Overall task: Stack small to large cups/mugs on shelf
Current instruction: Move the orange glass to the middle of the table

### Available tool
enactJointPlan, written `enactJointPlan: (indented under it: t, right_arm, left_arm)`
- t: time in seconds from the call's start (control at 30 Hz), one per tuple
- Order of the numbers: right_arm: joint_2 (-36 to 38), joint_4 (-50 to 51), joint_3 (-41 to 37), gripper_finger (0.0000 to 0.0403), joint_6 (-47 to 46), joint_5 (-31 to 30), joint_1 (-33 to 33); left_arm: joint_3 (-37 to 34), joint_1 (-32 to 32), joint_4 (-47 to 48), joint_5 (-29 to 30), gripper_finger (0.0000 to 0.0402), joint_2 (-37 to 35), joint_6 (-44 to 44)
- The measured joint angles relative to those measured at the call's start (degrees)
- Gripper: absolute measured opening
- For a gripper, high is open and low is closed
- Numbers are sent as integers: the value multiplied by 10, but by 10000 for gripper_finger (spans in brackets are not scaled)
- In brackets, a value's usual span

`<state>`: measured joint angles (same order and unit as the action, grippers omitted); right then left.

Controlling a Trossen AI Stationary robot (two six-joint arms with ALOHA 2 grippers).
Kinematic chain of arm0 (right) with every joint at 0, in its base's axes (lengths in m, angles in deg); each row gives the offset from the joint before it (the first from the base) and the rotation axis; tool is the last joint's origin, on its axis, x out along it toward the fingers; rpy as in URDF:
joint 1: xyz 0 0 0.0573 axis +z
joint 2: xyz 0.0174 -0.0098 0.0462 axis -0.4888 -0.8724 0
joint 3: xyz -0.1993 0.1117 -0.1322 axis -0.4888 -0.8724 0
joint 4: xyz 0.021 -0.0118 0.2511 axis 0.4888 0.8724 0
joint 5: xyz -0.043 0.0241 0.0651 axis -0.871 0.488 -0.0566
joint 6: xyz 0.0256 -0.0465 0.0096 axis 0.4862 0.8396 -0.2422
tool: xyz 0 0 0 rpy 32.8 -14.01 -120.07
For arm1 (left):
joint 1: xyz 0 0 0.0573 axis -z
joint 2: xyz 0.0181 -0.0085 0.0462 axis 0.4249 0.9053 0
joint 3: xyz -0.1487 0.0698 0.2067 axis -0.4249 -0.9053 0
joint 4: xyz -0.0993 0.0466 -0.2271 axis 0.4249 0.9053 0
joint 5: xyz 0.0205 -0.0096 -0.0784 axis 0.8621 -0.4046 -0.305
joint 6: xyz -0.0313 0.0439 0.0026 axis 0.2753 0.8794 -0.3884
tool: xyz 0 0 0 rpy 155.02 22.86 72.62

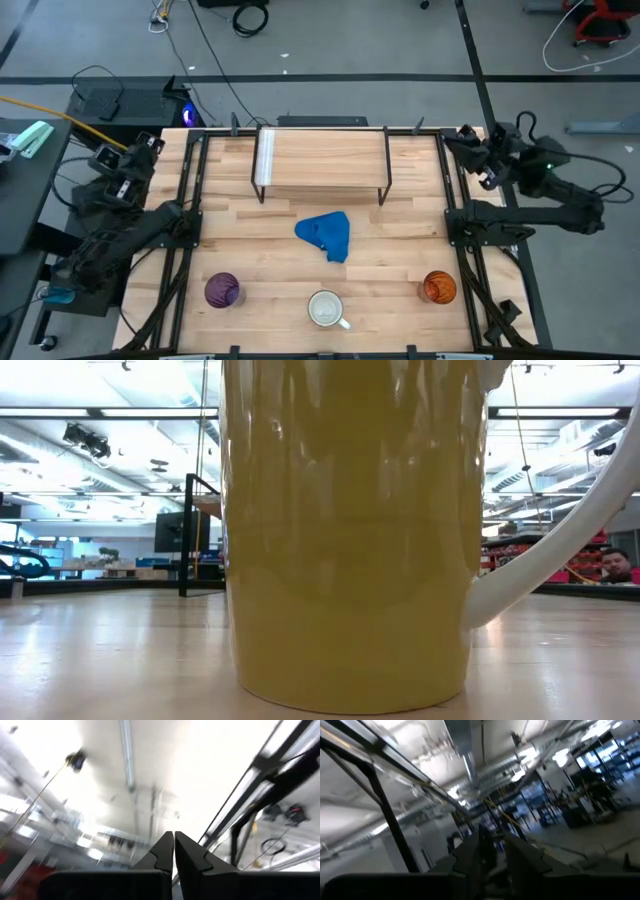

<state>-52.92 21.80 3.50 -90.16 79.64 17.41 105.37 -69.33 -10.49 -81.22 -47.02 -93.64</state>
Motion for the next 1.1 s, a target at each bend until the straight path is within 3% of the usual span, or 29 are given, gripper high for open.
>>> enactJointPlan:
  t: [0.2,0.57,0.73,0.9,1.1]
  right_arm:
    - [-95,183,147,103,18,25,0]
    - [-283,542,373,103,19,56,0]
    - [-340,652,407,103,-12,89,4]
    - [-373,751,408,103,-63,97,49]
    - [-397,785,408,103,-125,33,144]
  left_arm:
    - [54,0,133,-17,36,0,20]
    - [61,0,373,-50,30,7,81]
    - [61,0,467,-61,36,44,88]
    - [61,0,516,-102,35,99,93]
    - [61,1,570,-164,34,152,83]
